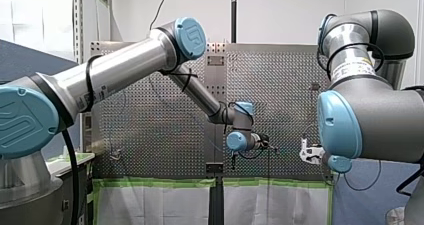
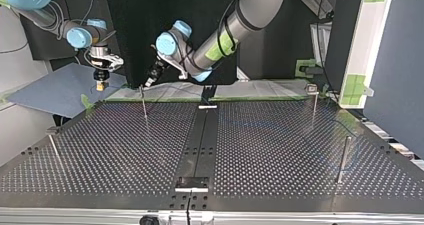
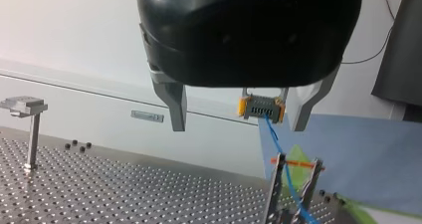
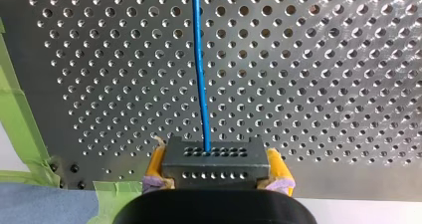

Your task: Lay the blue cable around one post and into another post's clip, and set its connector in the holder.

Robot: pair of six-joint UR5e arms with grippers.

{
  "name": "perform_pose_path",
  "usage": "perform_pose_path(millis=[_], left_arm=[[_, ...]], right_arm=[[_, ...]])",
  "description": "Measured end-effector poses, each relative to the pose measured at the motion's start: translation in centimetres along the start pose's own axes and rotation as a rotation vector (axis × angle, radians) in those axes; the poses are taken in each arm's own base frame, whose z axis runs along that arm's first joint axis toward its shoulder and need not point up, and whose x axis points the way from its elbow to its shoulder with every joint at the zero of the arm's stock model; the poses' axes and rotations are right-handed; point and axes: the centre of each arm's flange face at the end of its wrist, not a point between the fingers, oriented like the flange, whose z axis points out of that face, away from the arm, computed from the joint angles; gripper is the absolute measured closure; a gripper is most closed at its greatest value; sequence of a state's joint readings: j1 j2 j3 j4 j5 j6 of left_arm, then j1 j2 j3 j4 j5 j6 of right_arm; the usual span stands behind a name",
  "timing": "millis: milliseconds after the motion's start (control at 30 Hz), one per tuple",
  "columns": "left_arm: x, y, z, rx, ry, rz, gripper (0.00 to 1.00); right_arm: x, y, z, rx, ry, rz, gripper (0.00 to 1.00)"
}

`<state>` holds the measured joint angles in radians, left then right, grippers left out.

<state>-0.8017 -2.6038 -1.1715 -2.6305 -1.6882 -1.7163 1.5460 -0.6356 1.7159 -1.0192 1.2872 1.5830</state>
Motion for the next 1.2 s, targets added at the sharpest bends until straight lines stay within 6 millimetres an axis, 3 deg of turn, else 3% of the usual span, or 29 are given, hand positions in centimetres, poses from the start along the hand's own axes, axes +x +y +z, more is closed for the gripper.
perform_pose_path(millis=[333,1200], left_arm=[[2.9,0.5,-2.7,-0.045,0.091,0.003,0.00],[3.2,0.0,-3.0,-0.041,0.097,-0.003,0.00]], right_arm=[[0.0,0.0,0.1,0.000,0.006,0.009,1.00],[-0.1,0.0,0.0,0.000,0.004,0.013,1.00]])
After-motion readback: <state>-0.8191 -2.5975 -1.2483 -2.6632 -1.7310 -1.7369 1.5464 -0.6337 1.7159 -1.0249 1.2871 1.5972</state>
